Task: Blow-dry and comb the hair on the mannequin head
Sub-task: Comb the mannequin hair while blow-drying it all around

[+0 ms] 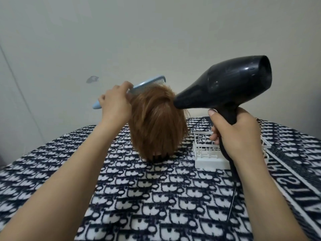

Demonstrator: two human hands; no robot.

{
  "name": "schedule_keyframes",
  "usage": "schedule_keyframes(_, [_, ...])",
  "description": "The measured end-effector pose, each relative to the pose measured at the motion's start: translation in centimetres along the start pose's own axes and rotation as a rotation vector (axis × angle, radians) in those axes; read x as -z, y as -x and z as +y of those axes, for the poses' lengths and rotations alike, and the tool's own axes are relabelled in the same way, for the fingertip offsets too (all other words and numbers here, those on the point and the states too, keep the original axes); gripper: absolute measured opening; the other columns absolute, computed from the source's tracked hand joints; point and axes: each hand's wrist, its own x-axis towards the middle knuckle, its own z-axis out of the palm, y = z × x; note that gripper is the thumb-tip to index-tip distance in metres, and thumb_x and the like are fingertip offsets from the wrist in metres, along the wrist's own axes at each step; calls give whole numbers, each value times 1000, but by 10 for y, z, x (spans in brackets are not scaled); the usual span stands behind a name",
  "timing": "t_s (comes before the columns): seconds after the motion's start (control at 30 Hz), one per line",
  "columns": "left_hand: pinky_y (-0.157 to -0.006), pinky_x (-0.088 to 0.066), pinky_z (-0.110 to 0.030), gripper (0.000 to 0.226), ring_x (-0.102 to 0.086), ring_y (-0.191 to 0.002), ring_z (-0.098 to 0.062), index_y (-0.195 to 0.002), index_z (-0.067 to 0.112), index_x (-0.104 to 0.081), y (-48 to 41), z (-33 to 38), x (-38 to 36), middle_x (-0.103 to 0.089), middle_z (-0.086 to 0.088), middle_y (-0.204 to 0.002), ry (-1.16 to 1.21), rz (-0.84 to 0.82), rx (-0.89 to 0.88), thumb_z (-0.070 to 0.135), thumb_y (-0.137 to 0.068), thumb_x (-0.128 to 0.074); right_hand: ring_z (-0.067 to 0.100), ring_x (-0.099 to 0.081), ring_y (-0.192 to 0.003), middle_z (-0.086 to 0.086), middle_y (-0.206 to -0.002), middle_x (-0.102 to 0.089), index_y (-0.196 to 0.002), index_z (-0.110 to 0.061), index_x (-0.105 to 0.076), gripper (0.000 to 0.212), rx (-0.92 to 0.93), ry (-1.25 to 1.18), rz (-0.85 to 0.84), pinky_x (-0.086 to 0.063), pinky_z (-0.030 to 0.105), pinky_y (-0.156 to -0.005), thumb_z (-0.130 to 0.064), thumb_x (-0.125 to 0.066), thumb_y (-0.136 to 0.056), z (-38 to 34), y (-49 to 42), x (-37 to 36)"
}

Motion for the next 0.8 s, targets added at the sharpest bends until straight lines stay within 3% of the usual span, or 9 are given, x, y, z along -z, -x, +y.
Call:
schedule_keyframes(0.1, [-89, -28, -41, 26, -53, -99, -33, -112, 26, -56, 11, -2, -15, -58, -6, -99, -12, -94, -26, 10, -95, -46, 10, -66, -46, -4, -61, -68, -83, -21, -63, 18, -5, -29, 17, -54, 35, -51, -35, -69, -93, -1, -1, 2])
schedule_keyframes(0.2, [-86, -28, -42, 30, -50, -93, -30, -108, 27, -54, 33, -1, -23, -55, -1, -94, -38, -53, -65, 3, -89, -49, 11, -66, -46, -6, -60, -68, -83, -21, -63, 18, -21, -67, 37, -53, 30, -47, -35, -69, -93, -1, -3, 4])
schedule_keyframes(0.33, [-85, -30, -45, 35, -47, -88, -28, -103, 26, -52, 57, 4, -27, -54, -2, -95, -157, -15, -141, -3, -83, -51, 12, -66, -46, -4, -58, -67, -83, -21, -64, 18, -31, -63, 30, -54, 32, -48, -34, -69, -92, 0, -4, 5])
schedule_keyframes(0.8, [-78, -28, -39, 37, -44, -82, -26, -102, 21, -51, 81, 2, -34, -50, -2, -90, -163, -46, -235, -7, -79, -52, 12, -66, -45, -2, -63, -69, -82, -19, -62, 19, 1, 62, -80, -61, 45, -55, -35, -69, -91, -2, 3, -6])
